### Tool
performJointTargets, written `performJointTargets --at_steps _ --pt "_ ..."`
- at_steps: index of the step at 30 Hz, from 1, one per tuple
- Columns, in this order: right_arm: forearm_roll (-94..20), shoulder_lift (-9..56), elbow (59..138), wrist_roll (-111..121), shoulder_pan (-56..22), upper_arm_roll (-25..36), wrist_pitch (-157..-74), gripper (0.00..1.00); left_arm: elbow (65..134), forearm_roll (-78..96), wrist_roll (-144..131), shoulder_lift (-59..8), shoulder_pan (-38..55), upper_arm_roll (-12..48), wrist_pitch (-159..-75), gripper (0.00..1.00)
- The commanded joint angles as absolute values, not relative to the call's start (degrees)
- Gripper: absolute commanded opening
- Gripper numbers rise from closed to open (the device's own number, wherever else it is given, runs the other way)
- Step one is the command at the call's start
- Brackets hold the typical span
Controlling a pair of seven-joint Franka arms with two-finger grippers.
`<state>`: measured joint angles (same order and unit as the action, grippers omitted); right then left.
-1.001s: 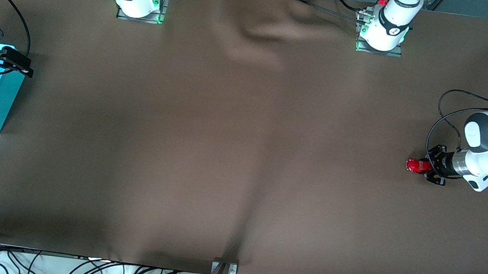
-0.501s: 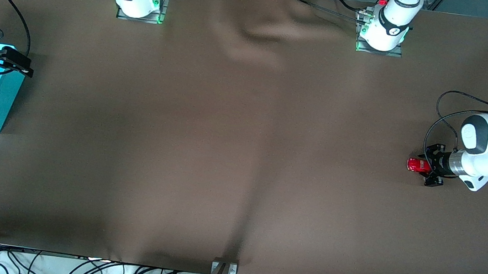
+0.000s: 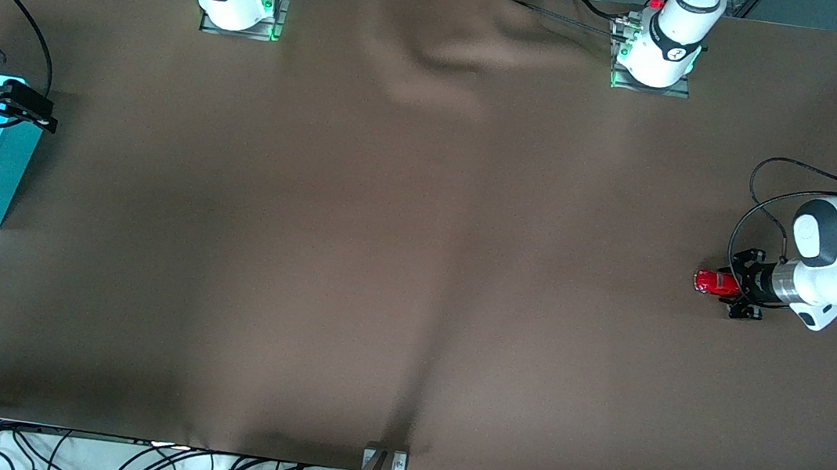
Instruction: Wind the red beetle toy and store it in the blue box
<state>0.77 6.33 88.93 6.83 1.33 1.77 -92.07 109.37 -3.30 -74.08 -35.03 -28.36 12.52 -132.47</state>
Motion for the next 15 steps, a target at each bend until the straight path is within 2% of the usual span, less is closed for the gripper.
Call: performJointTargets --at_steps 1,15 --pt "-0.09 6.94 87.36 7.47 1.41 1.76 -91.67 1.00 107.14 -4.13 -75.94 -35.07 -27.86 12.92 -129.46 0.80" --pt "-0.09 6.94 87.36 7.47 1.41 1.76 -91.67 1.00 107.05 -4.83 -75.32 -35.07 -27.86 13.01 -129.46 0.81"
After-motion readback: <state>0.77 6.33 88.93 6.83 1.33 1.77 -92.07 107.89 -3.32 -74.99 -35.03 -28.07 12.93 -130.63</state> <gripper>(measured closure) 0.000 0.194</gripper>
